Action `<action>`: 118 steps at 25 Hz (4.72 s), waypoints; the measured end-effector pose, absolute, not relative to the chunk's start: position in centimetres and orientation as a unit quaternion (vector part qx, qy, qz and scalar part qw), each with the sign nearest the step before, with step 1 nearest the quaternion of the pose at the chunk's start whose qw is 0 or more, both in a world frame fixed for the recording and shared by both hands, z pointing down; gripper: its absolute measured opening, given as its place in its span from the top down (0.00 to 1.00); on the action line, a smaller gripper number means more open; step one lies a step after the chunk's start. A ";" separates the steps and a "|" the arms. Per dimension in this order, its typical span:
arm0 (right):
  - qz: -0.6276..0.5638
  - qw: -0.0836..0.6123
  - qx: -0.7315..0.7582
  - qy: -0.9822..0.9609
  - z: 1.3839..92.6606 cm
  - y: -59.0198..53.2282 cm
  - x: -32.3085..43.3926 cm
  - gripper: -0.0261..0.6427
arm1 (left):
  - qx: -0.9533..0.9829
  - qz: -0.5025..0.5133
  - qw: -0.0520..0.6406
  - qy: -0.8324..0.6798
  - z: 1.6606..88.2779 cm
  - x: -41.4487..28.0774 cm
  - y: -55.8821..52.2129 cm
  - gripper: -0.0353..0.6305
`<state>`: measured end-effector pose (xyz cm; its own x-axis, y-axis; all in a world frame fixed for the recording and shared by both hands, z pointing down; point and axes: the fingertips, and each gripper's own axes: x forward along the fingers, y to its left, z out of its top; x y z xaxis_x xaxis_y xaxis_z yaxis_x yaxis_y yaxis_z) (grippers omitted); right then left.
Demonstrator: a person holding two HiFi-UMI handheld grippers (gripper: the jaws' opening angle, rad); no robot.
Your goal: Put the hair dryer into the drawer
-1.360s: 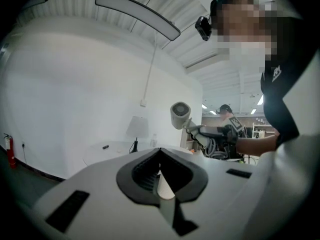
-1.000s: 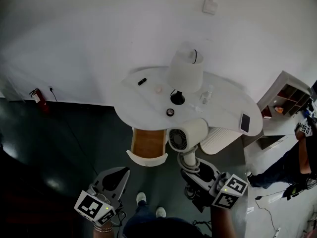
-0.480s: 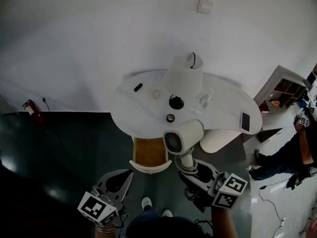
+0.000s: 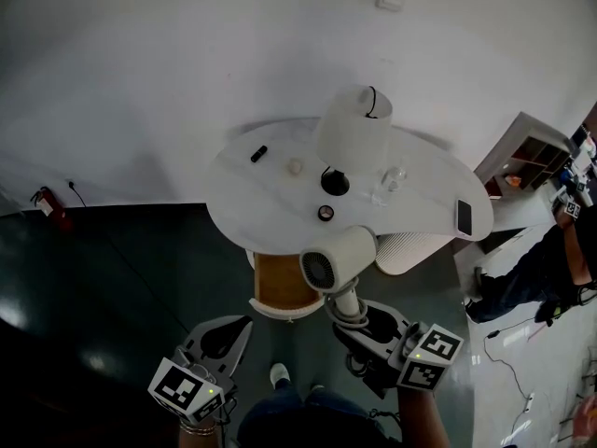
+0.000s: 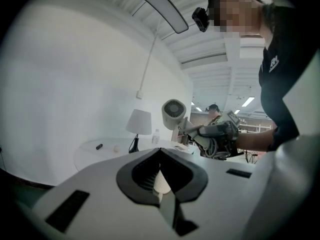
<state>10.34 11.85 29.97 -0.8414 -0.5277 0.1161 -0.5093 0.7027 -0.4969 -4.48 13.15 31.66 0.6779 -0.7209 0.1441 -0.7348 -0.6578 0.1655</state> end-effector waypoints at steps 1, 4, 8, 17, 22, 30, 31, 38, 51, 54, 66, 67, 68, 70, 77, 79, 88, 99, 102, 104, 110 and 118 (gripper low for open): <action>-0.266 0.016 -0.282 0.922 30.2 11.8 10.0 0.61 | 0.912 0.031 0.104 -0.397 31.7 -4.7 13.0 0.93; -0.268 0.013 -0.284 0.920 30.5 11.8 9.0 0.61 | 0.914 0.035 0.103 -0.392 32.0 -5.4 12.8 0.93; -0.269 0.008 -0.287 0.919 30.6 11.8 8.4 0.61 | 0.913 0.035 0.106 -0.392 32.2 -6.0 12.6 0.93; -0.281 0.003 -0.277 0.919 31.4 10.8 8.3 0.61 | 0.912 0.039 0.119 -0.390 33.5 -5.7 11.8 0.93; -0.284 -0.009 -0.255 0.924 31.6 8.9 8.4 0.61 | 0.901 0.042 0.121 -0.415 33.4 -6.2 10.3 0.93; -0.283 -0.021 -0.223 0.933 31.7 5.2 9.1 0.61 | 0.883 0.029 0.125 -0.451 33.2 -5.9 7.5 0.93; -0.283 -0.020 -0.220 0.933 31.6 4.8 9.2 0.61 | 0.881 0.028 0.125 -0.454 33.1 -5.8 7.0 0.93; -0.285 -0.018 -0.196 0.938 31.4 1.8 10.3 0.61 | 0.868 0.036 0.131 -0.477 32.7 -4.2 3.5 0.93; -0.295 -0.043 -0.181 0.937 32.0 -0.2 13.2 0.61 | 0.863 0.073 0.103 -0.489 31.4 -1.2 1.8 0.93; -0.289 -0.052 -0.181 0.939 32.0 -0.3 13.8 0.61 | 0.860 0.071 0.092 -0.497 31.1 -1.2 1.8 0.93; -0.287 -0.086 -0.182 0.937 33.0 1.0 14.2 0.61 | 0.845 0.074 0.084 -0.523 30.5 -4.6 0.3 0.93; -0.283 -0.089 -0.184 0.937 33.1 1.1 14.0 0.61 | 0.844 0.073 0.085 -0.524 30.5 -4.9 0.1 0.93; -0.283 -0.088 -0.184 0.937 33.2 1.1 13.9 0.61 | 0.843 0.071 0.088 -0.525 30.6 -5.1 0.0 0.93; -0.287 -0.093 -0.184 0.935 33.6 1.5 13.5 0.61 | 0.845 0.069 0.098 -0.521 31.0 -5.5 -0.2 0.93; -0.289 -0.123 -0.187 0.931 34.6 2.4 12.4 0.61 | 0.870 0.072 0.115 -0.475 32.5 -5.4 -1.0 0.93; -0.295 -0.131 -0.180 0.929 35.0 2.5 11.8 0.61 | 0.873 0.067 0.109 -0.471 32.6 -5.6 -1.4 0.93; -0.304 -0.175 -0.187 0.918 37.4 2.3 9.4 0.61 | 0.898 0.082 0.128 -0.413 34.9 -5.3 -3.2 0.93; -0.313 -0.239 -0.203 0.897 41.1 1.5 6.0 0.61 | 0.909 0.101 0.159 -0.372 38.8 -6.9 -4.9 0.93; -0.317 -0.262 -0.198 0.890 42.9 1.8 5.7 0.62 | 0.909 0.106 0.169 -0.365 39.8 -7.5 -5.3 0.93; -0.331 -0.268 -0.203 0.882 44.1 2.0 5.4 0.62 | 0.910 0.110 0.174 -0.359 40.4 -7.8 -5.4 0.93; -0.362 -0.287 -0.206 0.863 46.1 2.9 4.4 0.62 | 0.915 0.119 0.177 -0.342 41.7 -8.6 -5.8 0.93; -0.382 -0.304 -0.218 0.845 47.7 3.7 3.3 0.62 | 0.922 0.130 0.189 -0.311 43.6 -9.1 -5.2 0.93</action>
